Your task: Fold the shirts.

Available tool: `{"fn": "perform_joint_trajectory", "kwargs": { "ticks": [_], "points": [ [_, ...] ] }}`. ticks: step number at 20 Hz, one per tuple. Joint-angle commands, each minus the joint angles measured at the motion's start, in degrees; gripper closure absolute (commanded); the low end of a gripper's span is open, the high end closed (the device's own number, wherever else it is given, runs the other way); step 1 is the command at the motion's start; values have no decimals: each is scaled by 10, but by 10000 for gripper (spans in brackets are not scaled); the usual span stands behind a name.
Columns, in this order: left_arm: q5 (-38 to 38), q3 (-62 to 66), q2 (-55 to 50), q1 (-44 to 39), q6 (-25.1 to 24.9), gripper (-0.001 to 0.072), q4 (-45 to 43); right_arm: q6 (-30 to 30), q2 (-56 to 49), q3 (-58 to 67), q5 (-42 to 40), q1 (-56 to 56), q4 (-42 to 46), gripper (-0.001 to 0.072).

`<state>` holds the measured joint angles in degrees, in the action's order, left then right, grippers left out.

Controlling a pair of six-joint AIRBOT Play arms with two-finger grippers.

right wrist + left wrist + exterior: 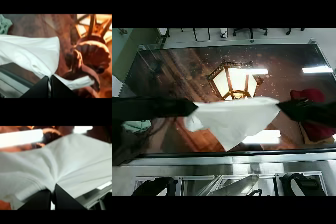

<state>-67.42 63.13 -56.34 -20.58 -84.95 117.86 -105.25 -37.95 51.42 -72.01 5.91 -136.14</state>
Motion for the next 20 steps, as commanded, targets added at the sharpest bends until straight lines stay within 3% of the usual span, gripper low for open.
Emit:
{"fn": "perform_joint_trajectory", "kwargs": {
  "ticks": [1,5,6,7,8,11,14,20],
  "points": [
    [55,-138,-79,-49,-33,689,3,-15,-3,-205,68,-1,-23,691],
    [108,-178,-176,-76,-37,688,3,-25,-24,-308,128,0,-26,691],
    [101,-170,-195,-76,-37,581,3,-30,-35,-308,129,0,-26,691],
    [85,-158,-212,-76,-37,246,3,-30,-43,-308,132,0,-28,691],
    [63,-141,-222,-76,-37,5,3,-30,-49,-308,135,0,-28,691],
    [-28,-79,-228,-76,-63,3,0,-40,-59,-308,136,0,-28,691],
    [-85,-47,-193,-73,-45,3,-82,-45,-60,-308,136,0,-27,690],
    [-56,-182,-34,8,-24,3,-107,-46,-60,-308,140,0,-27,690]
  ]
}}
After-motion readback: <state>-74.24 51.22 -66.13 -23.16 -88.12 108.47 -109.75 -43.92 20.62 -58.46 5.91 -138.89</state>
